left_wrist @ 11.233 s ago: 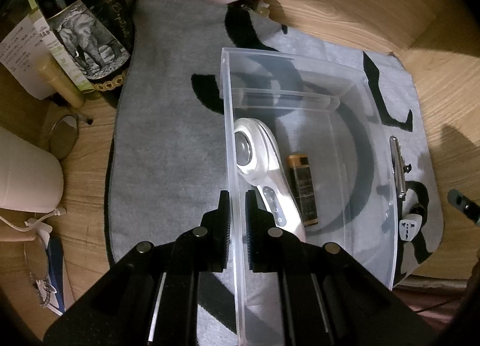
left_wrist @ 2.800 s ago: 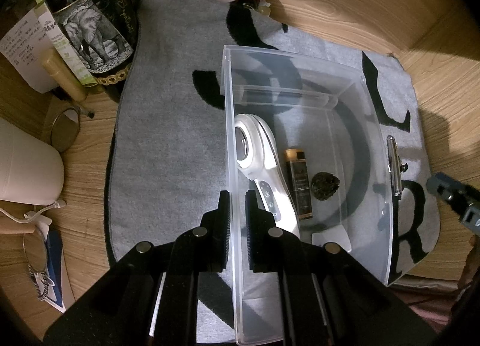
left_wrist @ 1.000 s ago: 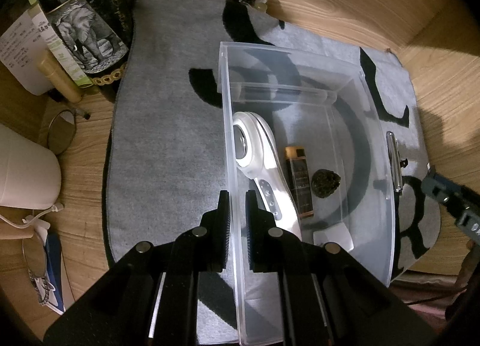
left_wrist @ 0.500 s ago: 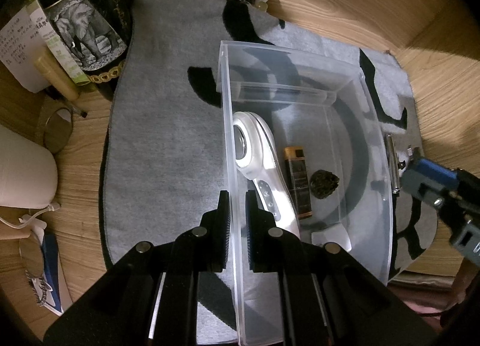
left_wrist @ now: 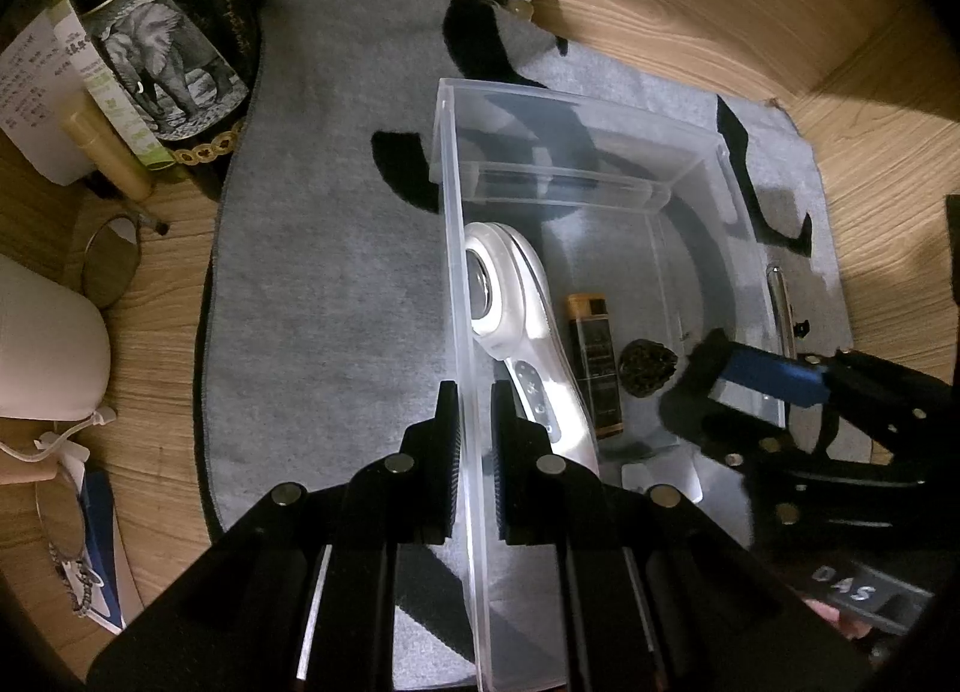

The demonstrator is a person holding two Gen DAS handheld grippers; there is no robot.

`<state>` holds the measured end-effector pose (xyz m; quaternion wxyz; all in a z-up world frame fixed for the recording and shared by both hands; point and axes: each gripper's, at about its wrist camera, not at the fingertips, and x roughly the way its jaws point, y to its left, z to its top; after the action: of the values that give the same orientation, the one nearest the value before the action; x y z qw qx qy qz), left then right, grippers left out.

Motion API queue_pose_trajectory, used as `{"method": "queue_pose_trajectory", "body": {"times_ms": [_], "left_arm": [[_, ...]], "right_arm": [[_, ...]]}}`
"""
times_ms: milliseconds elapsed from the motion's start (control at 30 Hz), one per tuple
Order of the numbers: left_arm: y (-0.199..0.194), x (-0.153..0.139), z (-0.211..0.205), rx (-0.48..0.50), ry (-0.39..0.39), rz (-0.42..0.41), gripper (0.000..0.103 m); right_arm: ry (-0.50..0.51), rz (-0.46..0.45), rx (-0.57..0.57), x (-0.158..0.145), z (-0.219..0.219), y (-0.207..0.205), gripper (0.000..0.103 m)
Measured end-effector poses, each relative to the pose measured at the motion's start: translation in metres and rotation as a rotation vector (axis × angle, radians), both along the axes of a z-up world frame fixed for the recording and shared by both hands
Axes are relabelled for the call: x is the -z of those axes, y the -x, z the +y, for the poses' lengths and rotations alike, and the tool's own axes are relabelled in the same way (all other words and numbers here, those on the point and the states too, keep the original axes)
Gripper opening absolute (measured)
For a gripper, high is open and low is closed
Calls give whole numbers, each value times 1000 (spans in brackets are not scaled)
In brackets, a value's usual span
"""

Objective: Organize rigid objects
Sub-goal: 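Carry the black part into the clear box and release it with the right tool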

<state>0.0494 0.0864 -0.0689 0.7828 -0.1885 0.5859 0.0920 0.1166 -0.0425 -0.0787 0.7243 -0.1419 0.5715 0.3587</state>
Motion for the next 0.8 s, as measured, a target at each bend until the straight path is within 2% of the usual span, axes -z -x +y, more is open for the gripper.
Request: {"method": "queue_pose_trajectory", "body": {"times_ms": [367, 533, 800], "left_arm": [[-1, 1, -1, 2, -1, 2, 7], [-1, 2, -3, 3, -2, 4, 7], [-1, 2, -2, 3, -4, 5, 7]], "right_arm": [[34, 38, 1, 16, 5, 0, 42], [29, 83, 1, 18, 6, -2, 43], [-11, 66, 34, 3, -9, -3, 44]]}}
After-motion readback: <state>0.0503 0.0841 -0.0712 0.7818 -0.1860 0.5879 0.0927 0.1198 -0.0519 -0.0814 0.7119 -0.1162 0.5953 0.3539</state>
